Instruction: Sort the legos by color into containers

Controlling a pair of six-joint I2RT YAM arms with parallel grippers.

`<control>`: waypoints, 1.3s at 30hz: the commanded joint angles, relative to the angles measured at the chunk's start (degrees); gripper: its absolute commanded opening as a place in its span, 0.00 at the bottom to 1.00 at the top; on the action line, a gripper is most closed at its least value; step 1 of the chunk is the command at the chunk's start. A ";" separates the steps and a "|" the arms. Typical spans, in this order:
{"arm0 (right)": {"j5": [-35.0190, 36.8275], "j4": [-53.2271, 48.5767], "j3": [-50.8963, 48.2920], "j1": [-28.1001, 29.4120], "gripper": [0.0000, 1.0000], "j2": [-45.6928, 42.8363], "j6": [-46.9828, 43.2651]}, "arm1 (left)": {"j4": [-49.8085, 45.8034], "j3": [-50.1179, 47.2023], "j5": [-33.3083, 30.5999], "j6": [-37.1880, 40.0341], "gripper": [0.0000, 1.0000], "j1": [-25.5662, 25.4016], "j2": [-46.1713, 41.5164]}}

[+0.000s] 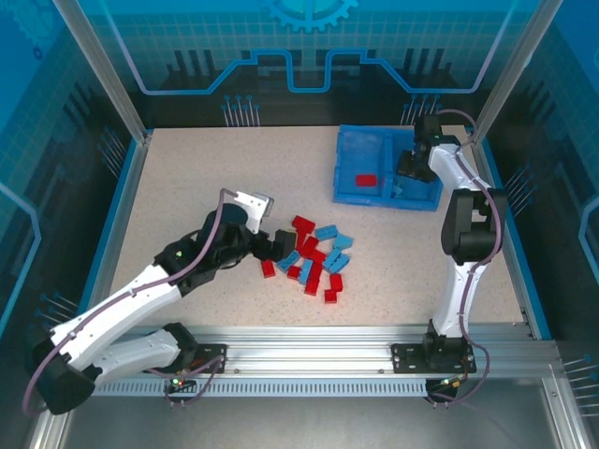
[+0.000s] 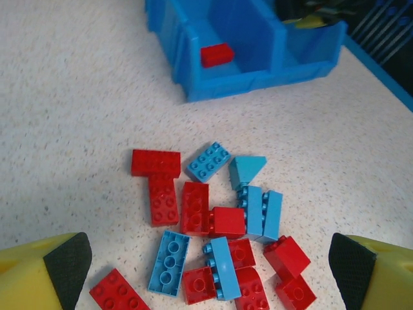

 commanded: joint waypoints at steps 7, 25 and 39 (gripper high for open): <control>-7.82 0.20 -14.47 1.59 0.49 -22.27 3.01 | -5.98 6.67 -6.30 -25.74 0.99 2.70 14.47; -12.49 -9.01 -32.54 30.80 0.89 -50.04 12.91 | -18.50 36.52 7.23 -58.85 0.88 9.55 55.45; -8.26 -12.21 -33.93 32.95 0.93 -53.85 11.96 | -20.21 42.95 15.13 -57.26 0.63 10.99 66.50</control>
